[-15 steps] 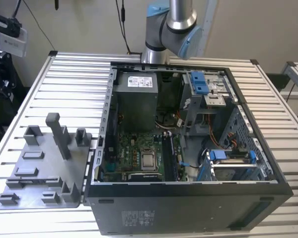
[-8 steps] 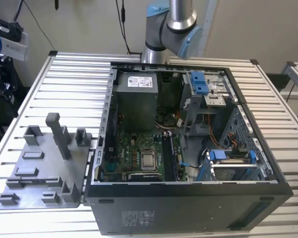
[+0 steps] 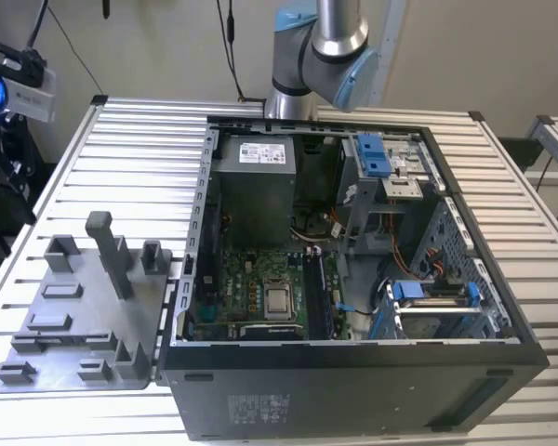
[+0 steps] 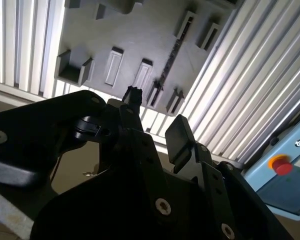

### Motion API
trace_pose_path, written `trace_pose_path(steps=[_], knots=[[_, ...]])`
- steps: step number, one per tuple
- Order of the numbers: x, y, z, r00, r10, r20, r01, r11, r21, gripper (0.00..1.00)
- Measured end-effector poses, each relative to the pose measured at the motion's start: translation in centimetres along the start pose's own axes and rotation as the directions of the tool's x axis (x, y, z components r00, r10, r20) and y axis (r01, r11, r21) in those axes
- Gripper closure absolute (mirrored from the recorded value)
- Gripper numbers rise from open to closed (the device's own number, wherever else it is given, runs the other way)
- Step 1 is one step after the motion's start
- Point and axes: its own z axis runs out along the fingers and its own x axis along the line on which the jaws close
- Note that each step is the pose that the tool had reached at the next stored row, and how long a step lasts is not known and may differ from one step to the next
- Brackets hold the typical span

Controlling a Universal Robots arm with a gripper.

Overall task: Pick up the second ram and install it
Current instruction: 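Pick up the second ram and move it above second insertion slot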

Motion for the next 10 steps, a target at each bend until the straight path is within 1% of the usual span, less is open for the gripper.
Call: trace_pose_path(steps=[10], knots=[[0.00, -0.03, 0.76, 1.0000, 0.000, -0.0014, 0.000, 1.0000, -0.0036, 0.52]])
